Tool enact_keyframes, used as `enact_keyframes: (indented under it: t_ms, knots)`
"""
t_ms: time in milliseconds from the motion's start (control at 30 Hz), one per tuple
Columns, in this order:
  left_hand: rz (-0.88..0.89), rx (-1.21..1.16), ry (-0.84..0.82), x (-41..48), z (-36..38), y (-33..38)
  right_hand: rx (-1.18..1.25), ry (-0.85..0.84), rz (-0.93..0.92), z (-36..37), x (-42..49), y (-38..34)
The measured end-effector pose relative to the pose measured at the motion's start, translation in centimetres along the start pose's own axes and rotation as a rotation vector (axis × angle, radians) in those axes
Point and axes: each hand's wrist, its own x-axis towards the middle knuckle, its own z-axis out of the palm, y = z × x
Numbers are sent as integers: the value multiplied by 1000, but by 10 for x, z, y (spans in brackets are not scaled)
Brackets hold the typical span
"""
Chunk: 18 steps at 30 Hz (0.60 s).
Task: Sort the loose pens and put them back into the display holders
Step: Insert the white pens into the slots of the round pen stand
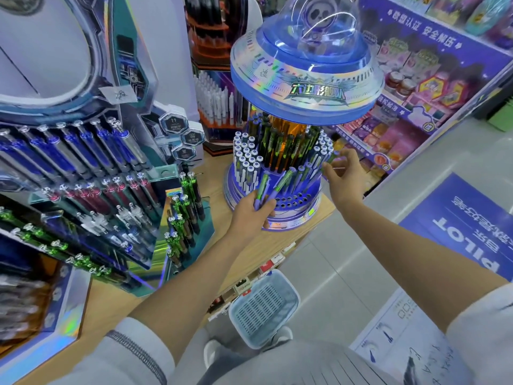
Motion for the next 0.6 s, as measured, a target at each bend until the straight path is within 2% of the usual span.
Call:
enact_keyframes:
  t_ms: [267, 467, 533, 600]
  knots:
    - [0, 12, 2, 0, 2, 2, -16, -178, 50, 7, -6, 11]
    - [7, 57, -5, -3, 1, 4, -151, -170, 101, 8, -8, 14]
    - [8, 56, -15, -4, 3, 4, -74, -90, 55, 4, -15, 9]
    - [15, 57, -26, -4, 6, 4, 36, -89, -11, -1, -24, 1]
